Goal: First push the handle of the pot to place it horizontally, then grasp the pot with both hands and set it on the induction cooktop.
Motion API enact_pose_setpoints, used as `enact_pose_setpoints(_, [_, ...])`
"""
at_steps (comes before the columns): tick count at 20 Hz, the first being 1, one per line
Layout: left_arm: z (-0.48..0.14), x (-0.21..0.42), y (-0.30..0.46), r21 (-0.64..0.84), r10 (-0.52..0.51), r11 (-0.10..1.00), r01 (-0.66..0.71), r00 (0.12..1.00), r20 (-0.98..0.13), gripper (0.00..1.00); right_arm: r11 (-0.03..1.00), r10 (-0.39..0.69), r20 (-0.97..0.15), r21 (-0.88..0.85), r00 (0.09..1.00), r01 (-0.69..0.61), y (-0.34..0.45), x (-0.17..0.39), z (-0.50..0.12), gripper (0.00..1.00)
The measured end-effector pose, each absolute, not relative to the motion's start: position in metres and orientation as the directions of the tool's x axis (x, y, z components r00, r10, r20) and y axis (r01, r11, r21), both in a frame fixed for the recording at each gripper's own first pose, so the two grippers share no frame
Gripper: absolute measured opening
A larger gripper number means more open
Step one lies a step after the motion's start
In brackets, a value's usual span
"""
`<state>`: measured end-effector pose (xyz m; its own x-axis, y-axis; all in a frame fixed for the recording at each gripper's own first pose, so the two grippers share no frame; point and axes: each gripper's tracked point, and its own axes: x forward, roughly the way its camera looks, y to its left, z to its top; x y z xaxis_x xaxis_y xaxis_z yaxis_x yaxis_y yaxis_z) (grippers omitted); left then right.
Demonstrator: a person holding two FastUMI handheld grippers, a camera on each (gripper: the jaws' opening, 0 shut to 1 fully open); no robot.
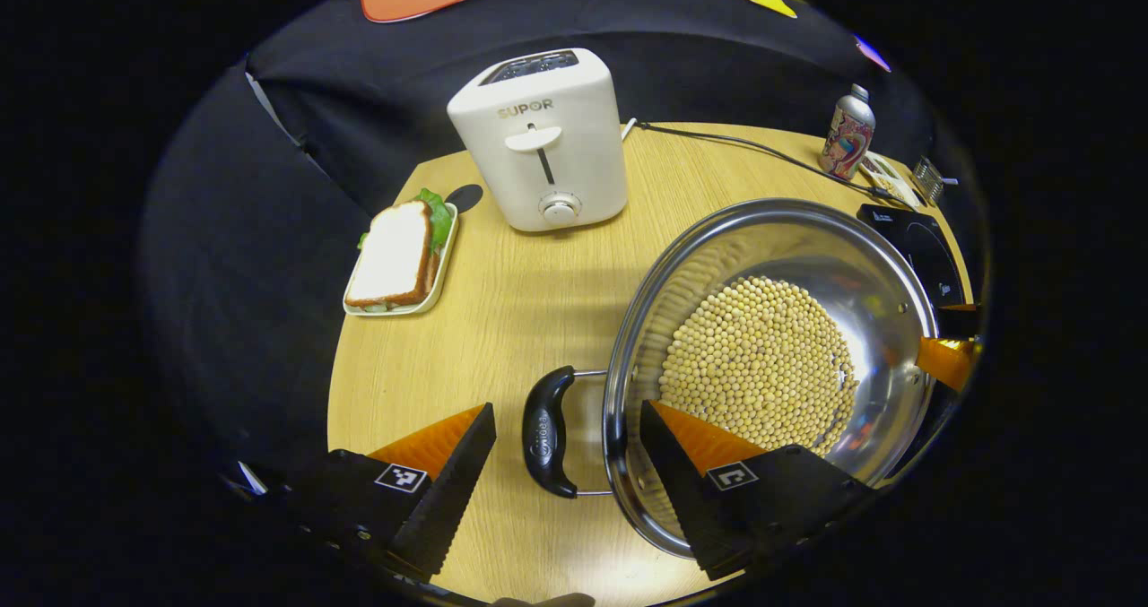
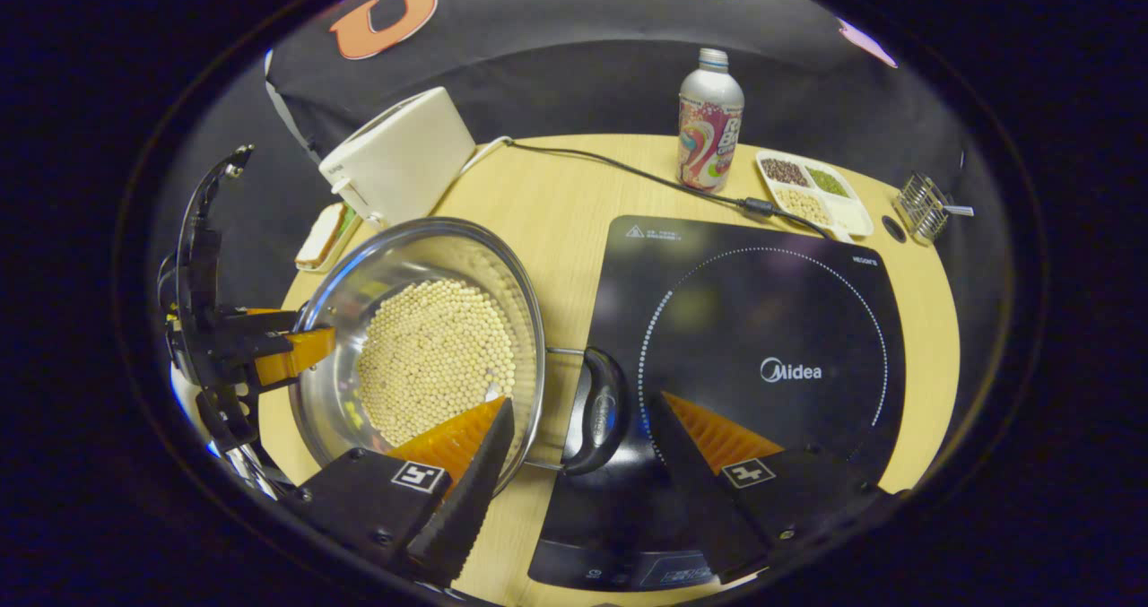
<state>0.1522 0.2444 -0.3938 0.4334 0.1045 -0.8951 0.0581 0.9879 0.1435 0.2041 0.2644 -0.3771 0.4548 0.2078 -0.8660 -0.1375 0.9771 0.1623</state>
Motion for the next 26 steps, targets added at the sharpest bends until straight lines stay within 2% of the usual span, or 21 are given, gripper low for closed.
enact_pose_setpoints(1, [-0.396,0.153,0.243,0.141,0.1,0.988,0.067,0.42,-0.902,0.97,0.98,0.188,-0.881,0.14,0.434,-0.14,0.263,0.203,-0.379,0.89])
enact_pose_setpoints(2, [-0.398,0.156,0.241,0.138,0.095,0.987,0.077,0.412,-0.906,0.96,0.982,0.171,-0.892,0.122,0.419,-0.142,0.263,0.205,-0.379,0.93])
enact_pose_setpoints(5, [-0.406,0.158,0.236,0.136,0.088,0.985,0.109,0.366,-0.926,0.83,0.989,0.142,-0.911,0.111,0.387,-0.103,0.264,0.207,-0.38,0.86])
enact_pose_setpoints(7, [-0.408,0.158,0.232,0.113,0.069,0.987,0.112,0.338,-0.938,0.83,0.99,0.133,-0.917,0.107,0.376,-0.09,0.263,0.209,-0.377,0.79])
enact_pose_setpoints(8, [-0.411,0.157,0.228,0.084,0.045,0.991,0.107,0.323,-0.945,0.94,0.992,0.124,-0.92,0.105,0.372,-0.071,0.263,0.21,-0.376,0.75])
enact_pose_setpoints(9, [-0.413,0.157,0.228,0.073,0.039,0.992,0.099,0.305,-0.951,0.82,0.992,0.128,-0.921,0.114,0.367,-0.058,0.265,0.21,-0.375,0.71])
enact_pose_setpoints(10, [-0.413,0.157,0.227,0.057,0.029,0.995,0.087,0.295,-0.955,0.9,0.991,0.132,-0.924,0.117,0.359,-0.064,0.266,0.209,-0.373,0.66])
enact_pose_setpoints(11, [-0.414,0.157,0.226,0.04,0.017,0.996,0.075,0.28,-0.96,0.8,0.991,0.136,-0.925,0.12,0.355,-0.067,0.265,0.209,-0.375,0.63])
enact_pose_setpoints(12, [-0.415,0.154,0.226,0.024,0.01,0.999,0.049,0.264,-0.964,0.87,0.99,0.141,-0.923,0.123,0.358,-0.071,0.263,0.21,-0.374,0.61])
enact_pose_setpoints(13, [-0.417,0.153,0.225,0.018,0.008,0.999,0.036,0.253,-0.968,0.87,0.989,0.146,-0.923,0.129,0.357,-0.071,0.263,0.211,-0.374,0.61])
enact_pose_setpoints(14, [-0.416,0.152,0.223,0.012,0.003,0.999,0.035,0.247,-0.969,0.77,0.988,0.151,-0.921,0.133,0.359,-0.075,0.263,0.211,-0.374,0.6])
enact_pose_setpoints(15, [-0.414,0.151,0.223,0.005,-0.001,1.0,0.026,0.242,-0.97,0.76,0.988,0.155,-0.921,0.136,0.359,-0.076,0.263,0.211,-0.373,0.59])
enact_pose_setpoints(16, [-0.417,0.151,0.223,0.0,-0.006,1.0,0.023,0.235,-0.972,0.86,0.987,0.158,-0.92,0.14,0.36,-0.076,0.263,0.211,-0.374,0.6])
enact_pose_setpoints(18, [-0.414,0.15,0.222,0.004,-0.002,1.0,0.023,0.249,-0.968,0.82,0.986,0.169,-0.917,0.15,0.362,-0.08,0.263,0.211,-0.372,0.59])
enact_pose_setpoints(19, [-0.411,0.148,0.222,0.008,0.003,1.0,0.017,0.252,-0.968,0.71,0.984,0.178,-0.916,0.164,0.361,-0.069,0.263,0.211,-0.372,0.57])
enact_pose_setpoints(20, [-0.408,0.143,0.222,0.009,0.007,1.0,0.009,0.25,-0.968,0.79,0.981,0.193,-0.912,0.18,0.363,-0.07,0.263,0.211,-0.372,0.57])
enact_pose_setpoints(21, [-0.402,0.141,0.222,0.012,0.01,1.0,0.009,0.259,-0.966,0.67,0.977,0.212,-0.913,0.203,0.349,-0.065,0.262,0.208,-0.373,0.57])
enact_pose_setpoints(23, [-0.383,0.142,0.224,0.029,0.018,0.999,0.033,0.297,-0.955,0.65,0.966,0.254,-0.897,0.257,0.362,-0.042,0.259,0.205,-0.373,0.53])
enact_pose_setpoints(24, [-0.37,0.139,0.225,0.036,0.018,0.998,0.051,0.317,-0.948,0.63,0.962,0.268,-0.886,0.271,0.377,-0.047,0.258,0.204,-0.367,0.55])
enact_pose_setpoints(25, [-0.359,0.138,0.226,0.045,0.022,0.997,0.06,0.338,-0.941,0.72,0.959,0.278,-0.877,0.279,0.392,-0.055,0.259,0.198,-0.358,0.55])
enact_pose_setpoints(26, [-0.348,0.131,0.226,0.048,0.024,0.997,0.061,0.346,-0.938,0.63,0.957,0.283,-0.869,0.284,0.405,-0.061,0.258,0.196,-0.348,0.55])
